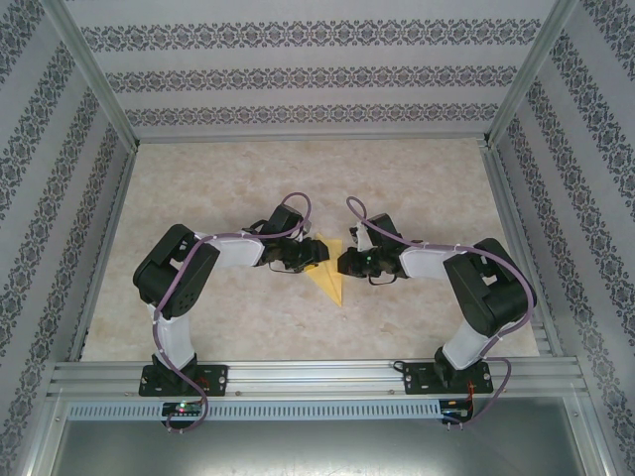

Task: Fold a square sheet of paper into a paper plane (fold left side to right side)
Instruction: Fourth fold the wing at the center of the table.

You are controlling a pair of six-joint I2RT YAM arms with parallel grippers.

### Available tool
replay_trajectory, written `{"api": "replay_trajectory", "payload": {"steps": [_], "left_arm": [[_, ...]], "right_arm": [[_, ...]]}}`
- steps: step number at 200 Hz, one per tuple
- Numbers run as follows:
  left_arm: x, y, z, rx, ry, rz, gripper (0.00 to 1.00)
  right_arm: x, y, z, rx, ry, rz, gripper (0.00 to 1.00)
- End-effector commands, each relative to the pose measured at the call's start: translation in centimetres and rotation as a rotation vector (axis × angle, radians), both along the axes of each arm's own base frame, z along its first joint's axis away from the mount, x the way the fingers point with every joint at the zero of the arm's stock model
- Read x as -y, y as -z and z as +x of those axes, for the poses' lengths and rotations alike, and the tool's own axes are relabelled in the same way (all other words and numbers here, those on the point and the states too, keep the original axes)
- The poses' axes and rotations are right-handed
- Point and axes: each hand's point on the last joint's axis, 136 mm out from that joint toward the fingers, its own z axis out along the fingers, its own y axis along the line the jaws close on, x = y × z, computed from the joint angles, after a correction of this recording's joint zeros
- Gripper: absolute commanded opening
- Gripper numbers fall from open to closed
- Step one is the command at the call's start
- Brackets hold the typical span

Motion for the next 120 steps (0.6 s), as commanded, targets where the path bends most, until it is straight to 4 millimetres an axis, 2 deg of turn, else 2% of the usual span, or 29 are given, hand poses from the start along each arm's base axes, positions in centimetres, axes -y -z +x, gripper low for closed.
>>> {"api": "replay_trajectory", "payload": {"steps": [1, 73, 96, 120], "left_arm": [[-0.6, 1.6, -1.1, -0.043, -0.001, 0.068, 0.46], [-0.5, 1.2, -1.0, -0.037, 0.004, 0.06, 0.47], [-0.4, 0.2, -0.9, -0.017, 0.01, 0.055, 0.47], [-0.7, -1.7, -0.3, 0.029, 0.011, 0.078, 0.48]], "right_arm": [[0.7, 0.9, -0.1, -0.005, 0.004, -0.038, 0.08], [0.9, 2.4, -0.7, -0.055, -0.008, -0.068, 0.08], [1.0, 2.9, -1.0, -0.07, -0.014, -0.086, 0.08], [1.2, 3.1, -1.3, -0.077, -0.016, -0.097, 0.08]]}}
